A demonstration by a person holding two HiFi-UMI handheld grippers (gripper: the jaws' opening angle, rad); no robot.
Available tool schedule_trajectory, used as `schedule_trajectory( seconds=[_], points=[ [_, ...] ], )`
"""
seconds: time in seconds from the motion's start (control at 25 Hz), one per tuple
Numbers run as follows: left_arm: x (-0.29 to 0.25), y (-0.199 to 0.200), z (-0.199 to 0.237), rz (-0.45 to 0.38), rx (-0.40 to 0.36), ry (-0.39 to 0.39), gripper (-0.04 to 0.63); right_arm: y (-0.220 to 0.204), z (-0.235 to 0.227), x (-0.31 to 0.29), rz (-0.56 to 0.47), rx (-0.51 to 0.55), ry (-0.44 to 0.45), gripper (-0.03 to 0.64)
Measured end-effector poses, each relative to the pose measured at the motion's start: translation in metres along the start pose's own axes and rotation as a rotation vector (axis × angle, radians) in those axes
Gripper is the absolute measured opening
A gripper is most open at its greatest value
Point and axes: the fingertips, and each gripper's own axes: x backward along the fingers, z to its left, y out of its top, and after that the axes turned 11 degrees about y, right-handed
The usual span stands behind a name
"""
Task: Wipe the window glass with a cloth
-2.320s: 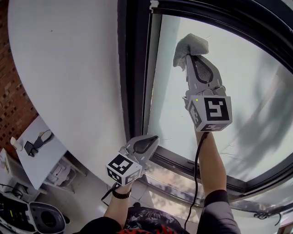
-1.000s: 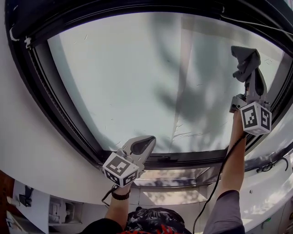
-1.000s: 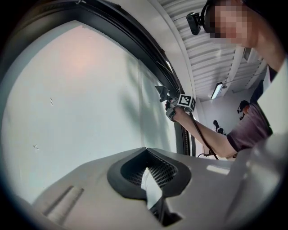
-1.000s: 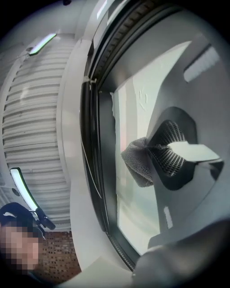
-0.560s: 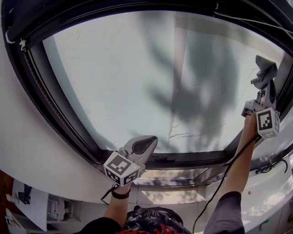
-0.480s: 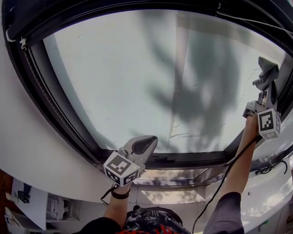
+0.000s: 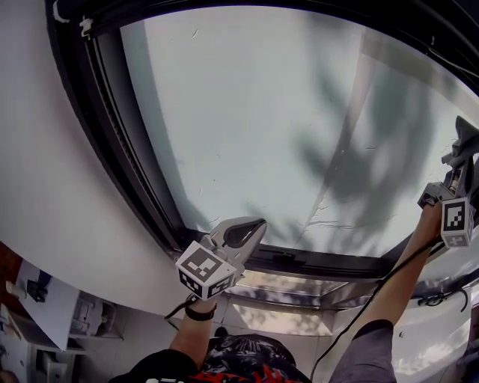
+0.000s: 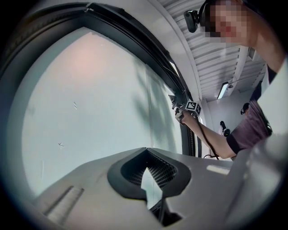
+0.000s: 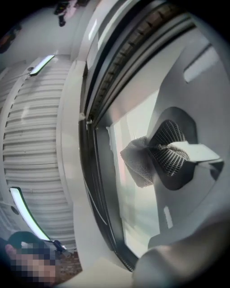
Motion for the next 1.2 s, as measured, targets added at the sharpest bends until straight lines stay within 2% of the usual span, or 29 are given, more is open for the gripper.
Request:
schedule_trajectory(
  seconds=[0.12,0.2,0.32,0.52,0.76,0.96,1.08,1.2],
  points=[
    [0.014,0.004,0.013,-0.020,0.003,0.025,-0.006,-0.008,0.066,-0.010,0.010,0.001,0.118,0.015],
    [0.024,0.006,0.022,-0.035,0.006,0.047,-0.006,-0.012,0.126,-0.022,0.012,0.015,0.232,0.015],
    [0.041,0.008,0.039,-0.050,0.014,0.084,-0.006,-0.019,0.220,-0.038,0.013,-0.017,0.395,0.015],
    [0.069,0.005,0.062,-0.059,0.032,0.146,-0.006,-0.044,0.355,-0.042,0.010,-0.035,0.595,0.015],
    [0.106,0.005,0.090,-0.057,0.042,0.236,-0.006,-0.086,0.493,-0.036,0.058,-0.169,0.820,0.015],
    [0.132,0.005,0.110,-0.059,0.045,0.307,-0.006,-0.120,0.581,-0.032,0.149,-0.335,0.958,0.015],
    [0.146,0.004,0.120,-0.056,0.042,0.345,-0.006,-0.132,0.612,-0.031,0.180,-0.396,0.981,0.015],
    [0.154,0.004,0.124,-0.051,0.031,0.362,-0.006,-0.135,0.623,-0.029,0.189,-0.401,0.979,0.015]
  ],
)
